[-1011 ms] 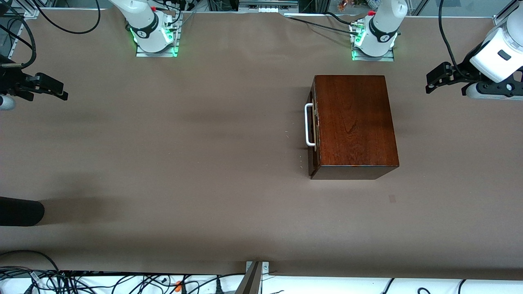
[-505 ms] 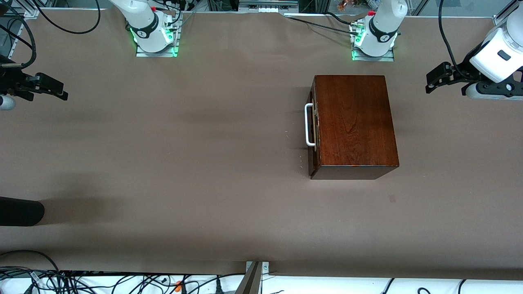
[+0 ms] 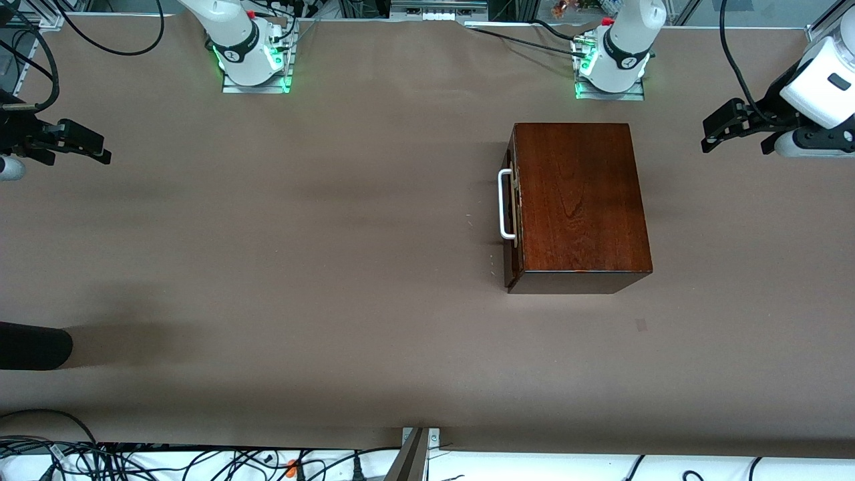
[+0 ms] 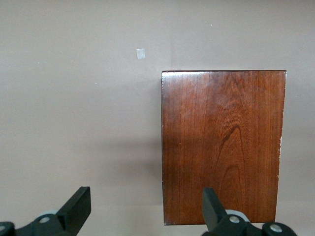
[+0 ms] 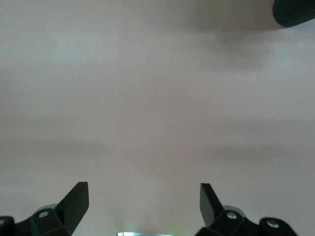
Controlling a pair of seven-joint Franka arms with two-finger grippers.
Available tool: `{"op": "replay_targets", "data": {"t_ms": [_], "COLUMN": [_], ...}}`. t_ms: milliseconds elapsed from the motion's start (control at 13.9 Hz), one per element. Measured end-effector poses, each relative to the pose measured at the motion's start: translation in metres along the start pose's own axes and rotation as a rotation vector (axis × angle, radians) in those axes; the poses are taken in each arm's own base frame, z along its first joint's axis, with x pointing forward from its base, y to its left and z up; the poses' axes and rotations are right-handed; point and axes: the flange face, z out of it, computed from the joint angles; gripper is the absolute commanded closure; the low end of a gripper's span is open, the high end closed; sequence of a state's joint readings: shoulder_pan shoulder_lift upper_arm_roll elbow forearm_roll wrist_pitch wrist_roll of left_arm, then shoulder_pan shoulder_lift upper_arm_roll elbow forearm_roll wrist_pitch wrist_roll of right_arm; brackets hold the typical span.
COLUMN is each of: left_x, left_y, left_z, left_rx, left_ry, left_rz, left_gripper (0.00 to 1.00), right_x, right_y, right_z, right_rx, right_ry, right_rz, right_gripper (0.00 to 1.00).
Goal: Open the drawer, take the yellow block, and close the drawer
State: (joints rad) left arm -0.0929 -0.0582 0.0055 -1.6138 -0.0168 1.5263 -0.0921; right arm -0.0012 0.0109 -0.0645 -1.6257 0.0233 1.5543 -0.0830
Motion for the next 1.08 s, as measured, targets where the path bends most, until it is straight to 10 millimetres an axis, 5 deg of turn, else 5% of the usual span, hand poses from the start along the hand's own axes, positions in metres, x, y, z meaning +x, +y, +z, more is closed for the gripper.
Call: {"op": "replay_targets", "data": {"t_ms": [144,578,866,1083], "left_x": [-0.002,-0.032,-0.059,-0.082], "left_y": [0.026,0.202,0.301,0.369], "left_z": [0.001,0.039,0.068,0.109], "left_rx": [0.004,0.030,0.078,0.151], "left_ry": [-0.002,-0.055,-0.064,-0.043], "left_rz": [0.005,-0.062,-0.059,-0.035], "left_gripper": [0.00,0.00,0.00,0.00], "right_x": [0.000,0.000,0.000,0.000], "right_y": [0.000,0.001,0.001,0.001], "right_z": [0.000,0.000,0.000,0.000], "right_rx": [0.000,0.000,0.000,0.000], "right_ry": [0.000,0.000,0.000,0.000], "right_rz": [0.000,0.001,0.001,0.001], "right_gripper": [0.00,0.00,0.00,0.00]}}
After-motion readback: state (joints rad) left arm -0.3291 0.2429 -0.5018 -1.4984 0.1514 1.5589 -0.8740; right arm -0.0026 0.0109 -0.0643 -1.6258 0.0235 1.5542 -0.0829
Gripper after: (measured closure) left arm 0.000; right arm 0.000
